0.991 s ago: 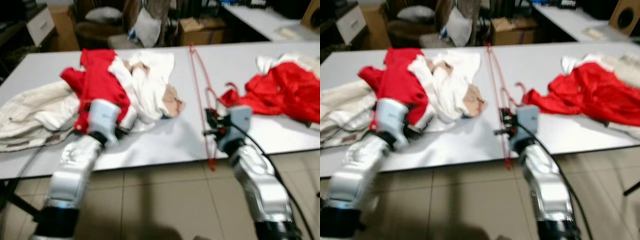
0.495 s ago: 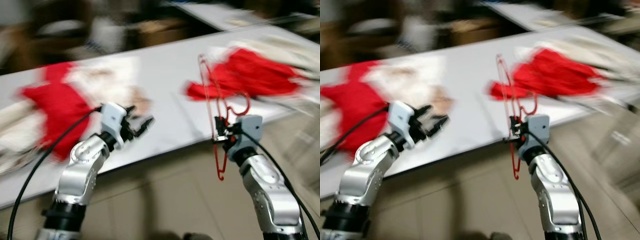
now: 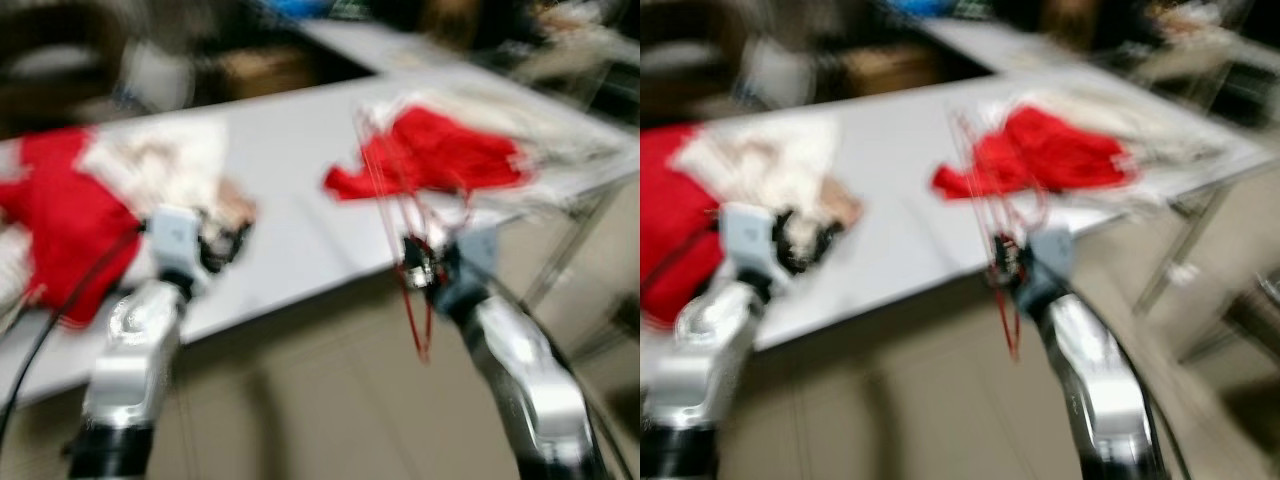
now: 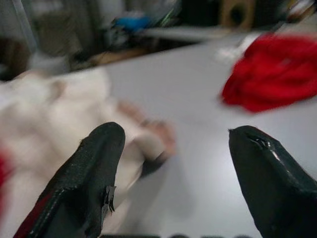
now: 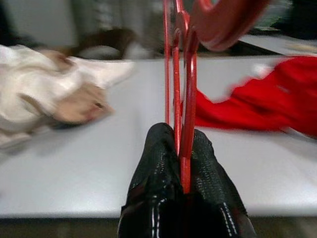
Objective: Hang hanger
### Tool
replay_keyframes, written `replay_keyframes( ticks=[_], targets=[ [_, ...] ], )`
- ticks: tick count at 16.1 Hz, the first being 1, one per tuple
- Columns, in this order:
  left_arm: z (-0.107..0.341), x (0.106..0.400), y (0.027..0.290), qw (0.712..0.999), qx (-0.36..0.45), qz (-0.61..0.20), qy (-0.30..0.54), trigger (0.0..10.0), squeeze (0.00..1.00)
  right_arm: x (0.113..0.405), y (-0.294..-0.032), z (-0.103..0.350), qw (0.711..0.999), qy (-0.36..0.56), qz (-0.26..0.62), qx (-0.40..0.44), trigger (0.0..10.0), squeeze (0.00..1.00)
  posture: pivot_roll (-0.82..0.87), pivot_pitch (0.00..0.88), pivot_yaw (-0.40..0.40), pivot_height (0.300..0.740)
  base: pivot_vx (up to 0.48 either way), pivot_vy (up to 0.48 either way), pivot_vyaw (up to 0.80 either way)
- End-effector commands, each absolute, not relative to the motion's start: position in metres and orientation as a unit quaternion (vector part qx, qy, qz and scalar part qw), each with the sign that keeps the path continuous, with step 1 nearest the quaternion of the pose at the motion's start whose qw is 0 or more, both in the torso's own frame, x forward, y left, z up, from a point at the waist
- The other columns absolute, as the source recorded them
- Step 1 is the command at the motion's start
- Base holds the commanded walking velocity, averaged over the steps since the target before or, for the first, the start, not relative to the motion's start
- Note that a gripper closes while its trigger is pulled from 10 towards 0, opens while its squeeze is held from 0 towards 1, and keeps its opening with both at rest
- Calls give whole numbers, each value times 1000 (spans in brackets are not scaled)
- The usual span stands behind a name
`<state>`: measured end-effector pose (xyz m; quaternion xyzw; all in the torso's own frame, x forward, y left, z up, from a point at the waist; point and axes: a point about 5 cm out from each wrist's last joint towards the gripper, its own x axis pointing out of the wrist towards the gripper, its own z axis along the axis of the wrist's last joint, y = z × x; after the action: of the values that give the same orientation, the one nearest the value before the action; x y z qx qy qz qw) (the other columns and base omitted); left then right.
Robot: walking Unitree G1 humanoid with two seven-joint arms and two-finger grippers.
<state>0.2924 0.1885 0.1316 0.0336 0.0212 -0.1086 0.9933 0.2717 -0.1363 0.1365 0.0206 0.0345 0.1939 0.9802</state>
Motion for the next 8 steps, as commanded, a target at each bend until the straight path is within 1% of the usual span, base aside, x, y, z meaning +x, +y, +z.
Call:
replay_keyframes(
  ticks=[1,3,4,6,8],
  targets=[
    [134,294,187,993,46,-110,21,10000,0,273,-136,136,981,37,191,21,10000,0,-72,0,33,740,330,0,800],
    [134,297,182,991,49,-121,22,10000,0,274,-140,137,982,33,178,48,10000,0,-83,0,37,740,300,0,0],
    [134,297,181,991,50,-123,22,10000,0,274,-141,137,983,33,177,44,10000,0,-85,0,37,740,296,0,0],
    [135,301,178,988,63,-139,26,10000,0,274,-143,139,982,31,181,35,10000,0,-94,0,34,740,0,0,0],
    [134,300,186,980,113,-160,34,10000,0,274,-142,140,981,23,191,9,10000,0,-90,0,26,740,0,0,0]
  ],
)
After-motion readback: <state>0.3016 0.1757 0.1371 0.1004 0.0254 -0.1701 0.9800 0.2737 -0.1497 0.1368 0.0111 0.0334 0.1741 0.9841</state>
